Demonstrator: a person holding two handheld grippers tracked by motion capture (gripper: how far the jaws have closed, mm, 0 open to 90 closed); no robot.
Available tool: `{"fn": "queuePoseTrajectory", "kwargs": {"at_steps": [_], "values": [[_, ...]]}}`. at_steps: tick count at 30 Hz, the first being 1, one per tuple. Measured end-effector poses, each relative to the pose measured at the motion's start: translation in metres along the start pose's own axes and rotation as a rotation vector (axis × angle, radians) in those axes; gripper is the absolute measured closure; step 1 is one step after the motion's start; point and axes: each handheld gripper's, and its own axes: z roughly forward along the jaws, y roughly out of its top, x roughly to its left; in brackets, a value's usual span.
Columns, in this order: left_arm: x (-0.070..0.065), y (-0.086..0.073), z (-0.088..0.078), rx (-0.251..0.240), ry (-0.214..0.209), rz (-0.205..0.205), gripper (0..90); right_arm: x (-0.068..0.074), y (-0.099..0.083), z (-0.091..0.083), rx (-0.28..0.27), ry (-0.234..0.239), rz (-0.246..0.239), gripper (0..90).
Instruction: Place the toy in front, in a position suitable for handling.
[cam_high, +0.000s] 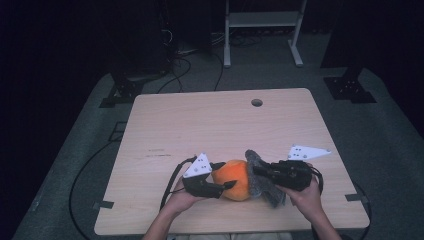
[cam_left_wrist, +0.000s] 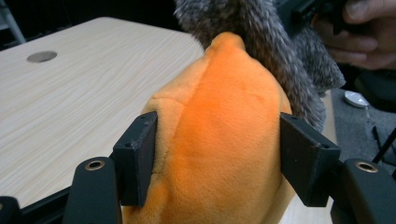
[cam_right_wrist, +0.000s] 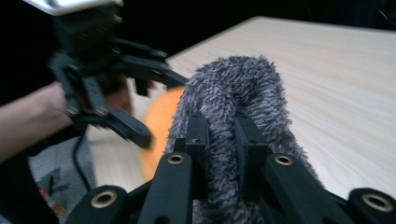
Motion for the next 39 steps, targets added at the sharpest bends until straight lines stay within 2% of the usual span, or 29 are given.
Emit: {"fn": "queuePoseTrajectory", "kwargs": {"at_steps": [2, 3, 6, 8, 9, 11, 13, 15, 16, 18, 20, 22, 23, 25, 26, 28, 30, 31, 32, 33, 36, 38, 39], "values": [[-0.002, 0.0, 0.0, 0.01, 0.004, 0.01, 34.1, 0.002, -0.002, 0.004, 0.014, 0.0, -0.003, 77.2], [-0.001, -0.002, 0.001, 0.01, 0.003, 0.006, 32.4, 0.0, -0.005, 0.008, 0.039, -0.016, 0.006, 77.2], [0.006, -0.006, 0.001, 0.005, -0.025, -0.039, 23.4, -0.011, -0.016, 0.013, 0.067, -0.008, 0.058, 77.2], [0.012, -0.009, -0.002, -0.013, -0.052, -0.066, 18.1, -0.014, -0.018, 0.014, 0.096, -0.045, 0.051, 77.1], [0.014, -0.012, -0.003, -0.019, -0.066, -0.08, 16.7, -0.016, -0.019, 0.013, 0.095, -0.042, 0.063, 77.1], [0.018, -0.018, 0.0, 0.016, -0.088, -0.108, 12.7, -0.018, -0.02, 0.012, 0.091, -0.038, 0.075, 77.0], [0.021, -0.026, 0.006, 0.058, -0.132, -0.143, 8.6, -0.02, -0.021, 0.012, 0.095, -0.04, 0.077, 76.8], [0.02, -0.029, 0.009, 0.051, -0.121, -0.131, 9.5, -0.021, -0.022, 0.012, 0.102, -0.049, 0.084, 76.8], [0.018, -0.027, 0.008, 0.048, -0.113, -0.119, 12.8, -0.021, -0.022, 0.012, 0.103, -0.049, 0.088, 76.9], [0.014, -0.022, 0.005, 0.02, -0.064, -0.088, 24.4, -0.023, -0.021, 0.01, 0.091, -0.049, 0.094, 77.2], [0.013, -0.017, 0.002, 0.004, -0.031, -0.082, 30.5, -0.022, -0.016, 0.003, 0.034, -0.033, 0.102, 77.4], [0.012, -0.012, 0.0, 0.0, 0.001, -0.08, 31.9, -0.017, -0.01, -0.004, -0.039, 0.024, 0.095, 77.4], [0.013, -0.011, -0.001, 0.008, 0.002, -0.082, 31.9, -0.013, -0.007, -0.006, -0.061, 0.034, 0.084, 77.4], [0.013, -0.012, 0.0, 0.01, 0.002, -0.084, 31.9, -0.009, -0.006, -0.002, -0.043, 0.035, 0.057, 77.1], [0.013, -0.012, 0.0, 0.021, 0.009, -0.084, 31.9, -0.009, -0.008, 0.003, -0.014, 0.02, 0.047, 76.9], [0.015, -0.015, 0.0, 0.028, 0.018, -0.096, 31.7, -0.014, -0.017, 0.013, 0.048, -0.007, 0.058, 76.6], [0.019, -0.017, -0.002, 0.01, 0.02, -0.136, 31.2, -0.021, -0.02, 0.015, 0.099, -0.043, 0.076, 76.4], [0.02, -0.018, -0.002, 0.005, 0.016, -0.15, 30.7, -0.023, -0.021, 0.015, 0.121, -0.077, 0.067, 76.5], [0.02, -0.02, -0.001, 0.001, 0.013, -0.156, 30.1, -0.023, -0.021, 0.013, 0.12, -0.09, 0.064, 76.5], [0.019, -0.021, 0.0, 0.0, 0.011, -0.154, 29.3, -0.021, -0.019, 0.01, 0.087, -0.071, 0.067, 76.5], [0.01, -0.016, 0.006, 0.01, 0.017, -0.11, 27.1, -0.01, -0.01, 0.007, 0.029, -0.036, 0.025, 76.3], [0.007, -0.014, 0.008, 0.023, 0.013, -0.096, 23.8, -0.009, -0.009, 0.011, 0.053, -0.051, 0.005, 76.4], [0.008, -0.015, 0.007, 0.018, -0.009, -0.104, 21.7, -0.012, -0.012, 0.013, 0.058, -0.049, 0.024, 76.4]]}}
